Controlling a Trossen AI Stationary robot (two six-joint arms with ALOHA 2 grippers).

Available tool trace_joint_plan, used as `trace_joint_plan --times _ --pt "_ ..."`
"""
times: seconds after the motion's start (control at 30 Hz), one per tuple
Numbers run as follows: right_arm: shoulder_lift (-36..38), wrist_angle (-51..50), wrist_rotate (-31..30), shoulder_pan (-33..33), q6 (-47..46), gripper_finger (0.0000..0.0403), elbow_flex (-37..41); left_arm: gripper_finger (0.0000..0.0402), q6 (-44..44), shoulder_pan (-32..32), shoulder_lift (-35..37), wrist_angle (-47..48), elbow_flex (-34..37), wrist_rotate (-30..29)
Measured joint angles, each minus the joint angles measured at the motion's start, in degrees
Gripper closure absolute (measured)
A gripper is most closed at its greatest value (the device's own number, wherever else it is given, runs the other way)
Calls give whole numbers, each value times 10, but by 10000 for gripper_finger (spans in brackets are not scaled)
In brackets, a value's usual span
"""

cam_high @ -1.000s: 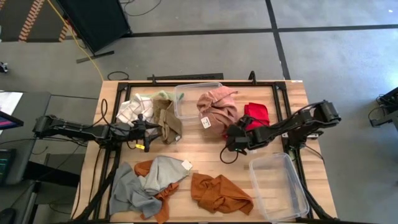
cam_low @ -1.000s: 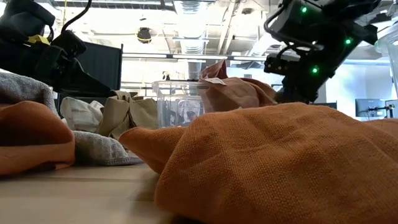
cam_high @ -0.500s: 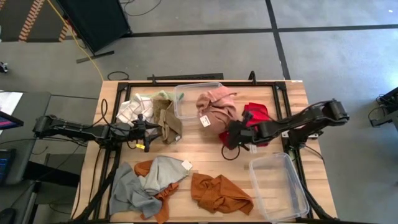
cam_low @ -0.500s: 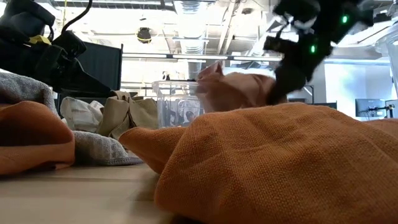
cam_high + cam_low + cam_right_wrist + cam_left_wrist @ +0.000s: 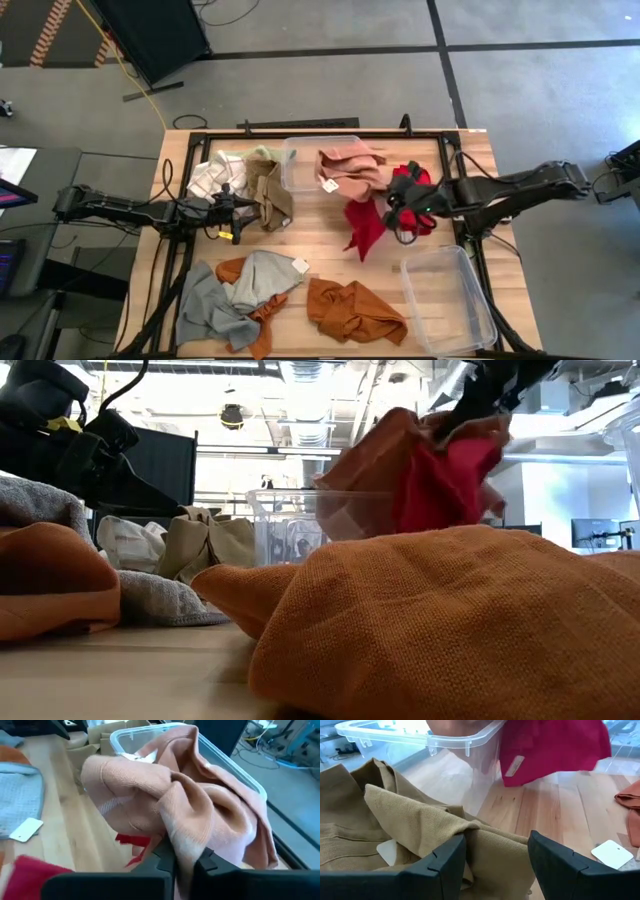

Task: Sort towels by color in basket
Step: Put the pink towel into the top transparent bin

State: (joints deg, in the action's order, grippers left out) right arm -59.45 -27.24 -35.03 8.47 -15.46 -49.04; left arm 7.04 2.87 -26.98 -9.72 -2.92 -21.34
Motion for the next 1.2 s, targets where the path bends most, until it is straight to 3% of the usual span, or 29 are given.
trace_joint_plan --times 0.73,0.93,1.2 --pt "-100 -34 23 -31 13 323 0 198 10 0 0 5 0 1" --pt "-86 5 21 -34 55 382 0 198 10 0 0 5 0 1" --pt "-58 51 21 -53 111 382 -21 198 10 0 0 16 0 1"
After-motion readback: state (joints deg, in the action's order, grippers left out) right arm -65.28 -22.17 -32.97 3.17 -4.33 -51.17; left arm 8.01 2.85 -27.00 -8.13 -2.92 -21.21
